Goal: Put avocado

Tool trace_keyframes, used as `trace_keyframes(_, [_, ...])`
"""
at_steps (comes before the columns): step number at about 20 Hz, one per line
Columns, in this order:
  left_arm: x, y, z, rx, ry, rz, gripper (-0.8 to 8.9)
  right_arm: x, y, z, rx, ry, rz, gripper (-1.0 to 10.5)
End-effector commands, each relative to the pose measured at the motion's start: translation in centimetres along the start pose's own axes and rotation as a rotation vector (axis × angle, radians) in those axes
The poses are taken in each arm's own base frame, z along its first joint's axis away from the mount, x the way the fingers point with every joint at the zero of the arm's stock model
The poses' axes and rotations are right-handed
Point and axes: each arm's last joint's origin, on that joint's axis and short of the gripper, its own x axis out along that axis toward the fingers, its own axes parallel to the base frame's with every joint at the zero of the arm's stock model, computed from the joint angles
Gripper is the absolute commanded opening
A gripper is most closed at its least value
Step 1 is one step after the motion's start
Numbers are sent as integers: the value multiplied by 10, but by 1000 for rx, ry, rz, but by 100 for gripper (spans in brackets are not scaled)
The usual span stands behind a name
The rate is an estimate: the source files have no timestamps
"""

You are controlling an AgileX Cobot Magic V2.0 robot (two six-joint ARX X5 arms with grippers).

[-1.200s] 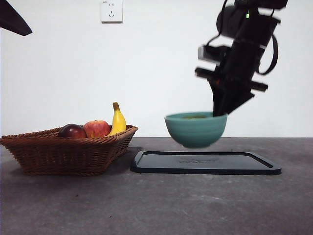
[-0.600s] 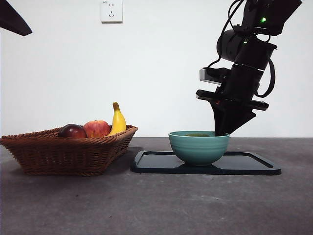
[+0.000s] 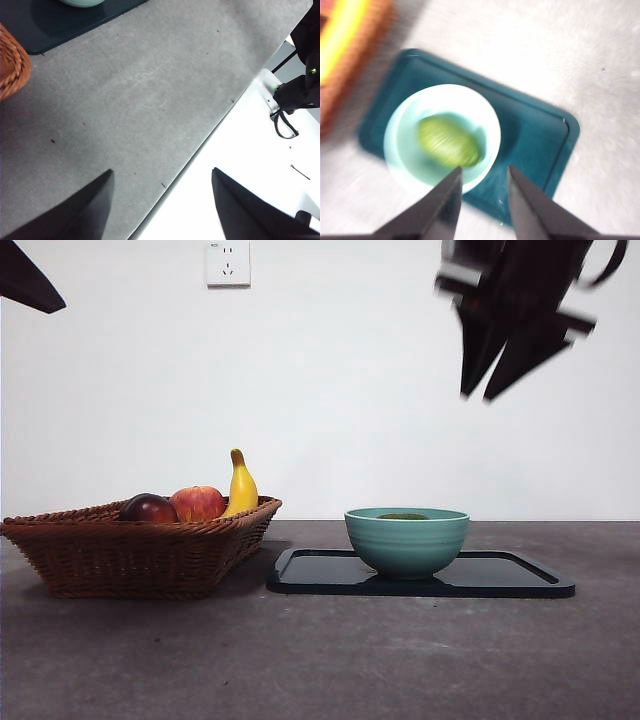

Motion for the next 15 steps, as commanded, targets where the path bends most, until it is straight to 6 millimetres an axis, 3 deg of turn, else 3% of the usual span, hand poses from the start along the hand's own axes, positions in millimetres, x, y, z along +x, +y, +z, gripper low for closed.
trace_keyframes(1, [-1,-2,3,17,-10,-9,311,-45,14,-4,-20,-64,18,146])
trace_keyframes(4, [-1,-2,4,19,-12,-9,311,-95,29,-25,-55,-120,44,146])
trace_keyframes(7, [-1,-2,4,20,-14,-9,311,-123,40,-55,-93,-161,99,146])
trace_keyframes(10, [-1,-2,4,20,-15,-9,311,-131,47,-97,-120,-150,190,146])
trace_keyframes(15, [-1,-2,4,21,-16,-9,311,-120,49,-155,-119,-110,272,146])
